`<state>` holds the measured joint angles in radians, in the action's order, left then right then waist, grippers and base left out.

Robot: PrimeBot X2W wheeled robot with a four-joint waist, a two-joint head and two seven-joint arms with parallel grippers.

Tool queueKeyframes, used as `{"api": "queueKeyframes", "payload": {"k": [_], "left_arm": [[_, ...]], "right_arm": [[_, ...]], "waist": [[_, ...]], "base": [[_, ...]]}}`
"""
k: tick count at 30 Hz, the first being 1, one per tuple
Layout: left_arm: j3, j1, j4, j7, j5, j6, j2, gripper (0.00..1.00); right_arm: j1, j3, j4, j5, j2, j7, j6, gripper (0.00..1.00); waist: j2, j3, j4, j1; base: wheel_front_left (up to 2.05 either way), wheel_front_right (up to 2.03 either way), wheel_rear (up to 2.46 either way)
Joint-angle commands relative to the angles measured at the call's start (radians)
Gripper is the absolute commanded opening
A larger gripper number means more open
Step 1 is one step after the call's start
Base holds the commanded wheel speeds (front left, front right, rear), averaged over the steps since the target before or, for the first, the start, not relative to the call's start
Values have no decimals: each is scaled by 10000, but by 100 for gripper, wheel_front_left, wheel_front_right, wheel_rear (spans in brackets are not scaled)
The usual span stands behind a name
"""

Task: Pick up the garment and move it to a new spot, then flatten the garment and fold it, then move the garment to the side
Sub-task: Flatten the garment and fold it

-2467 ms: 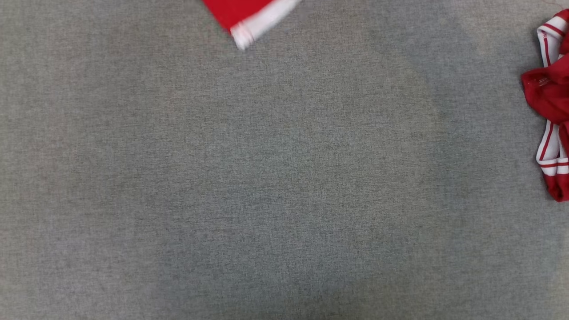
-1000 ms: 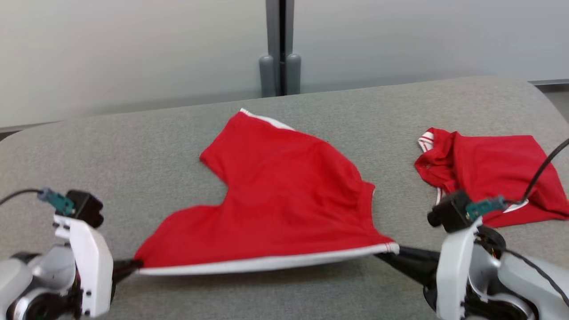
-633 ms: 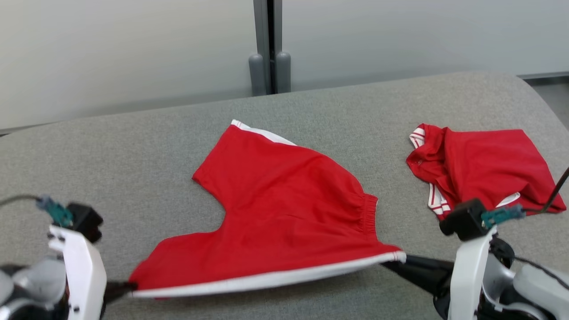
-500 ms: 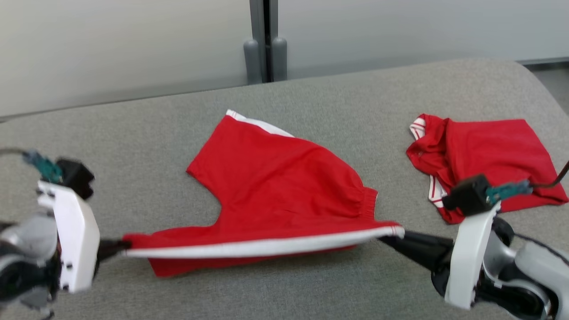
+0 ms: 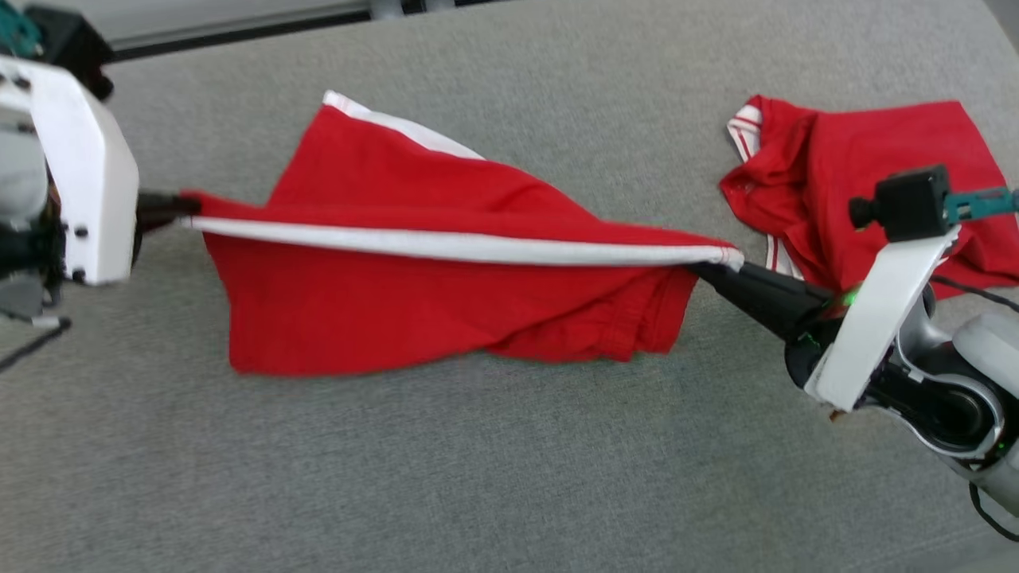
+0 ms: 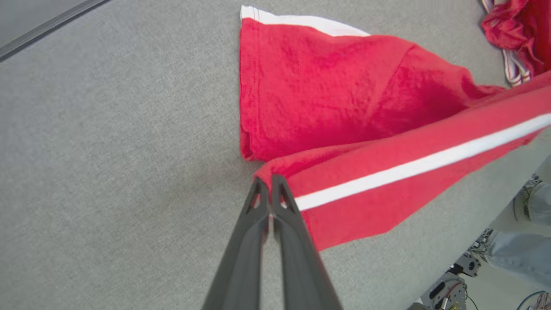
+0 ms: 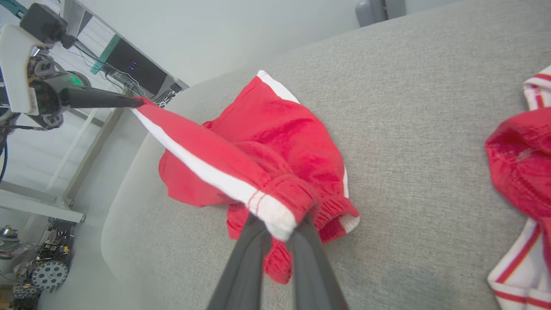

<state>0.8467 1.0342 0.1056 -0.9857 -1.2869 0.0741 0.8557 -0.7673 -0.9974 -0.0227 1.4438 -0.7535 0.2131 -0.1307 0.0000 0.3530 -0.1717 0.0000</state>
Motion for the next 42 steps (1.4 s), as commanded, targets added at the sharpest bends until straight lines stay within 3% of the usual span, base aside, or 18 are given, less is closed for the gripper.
{"api": "queueKeyframes", "payload": {"k": [1,9,20,21,22,23,24,25,26,33,42], "left_arm": [[-79,433,301,-45,215,-62,-106,0],[23,2234,2081,-71,1179,-298,-835,0],[183,3187,4108,1016,2018,-942,-1741,2],[192,3201,4279,1082,2036,-1010,-1824,38],[215,3202,4435,1145,2052,-1076,-1903,89],[232,3188,4578,1195,2045,-1108,-1970,100],[245,3172,4712,1248,2037,-1192,-2034,100],[233,3152,4824,1340,2008,-1263,-2100,100],[213,3118,4928,1408,1943,-1318,-2175,100],[243,2668,5230,1803,1655,-1735,-2451,100],[468,1789,5151,1199,1169,-1925,-1850,100]], "right_arm": [[-190,123,-71,119,114,-136,0,0],[-805,3,-265,244,862,106,0,0],[-1630,-434,-1077,334,1734,592,0,0],[-1652,-467,-1135,348,1774,597,0,0],[-1664,-508,-1182,364,1804,591,0,4],[-1675,-552,-1230,374,1837,603,0,27],[-1686,-585,-1267,382,1866,610,0,48],[-1685,-609,-1285,415,1899,588,0,85],[-1671,-639,-1305,455,1923,574,0,100],[-1406,-636,-1390,438,1845,34,0,100],[-714,-233,-746,480,1326,-1452,0,100]], "waist": [[0,613,-431,0],[0,1555,-1059,0],[0,2089,-1432,0],[0,2094,-1431,0],[0,2089,-1423,0],[0,2066,-1406,0],[0,2031,-1386,0],[0,1978,-1361,0],[0,1912,-1334,0],[0,1278,-1129,0],[0,914,-1294,0]], "base": [[0,0,0],[0,0,0],[0,0,0],[0,0,0],[0,0,0],[0,0,0],[0,0,0],[0,0,0],[0,0,0],[0,0,0],[0,0,0]]}}
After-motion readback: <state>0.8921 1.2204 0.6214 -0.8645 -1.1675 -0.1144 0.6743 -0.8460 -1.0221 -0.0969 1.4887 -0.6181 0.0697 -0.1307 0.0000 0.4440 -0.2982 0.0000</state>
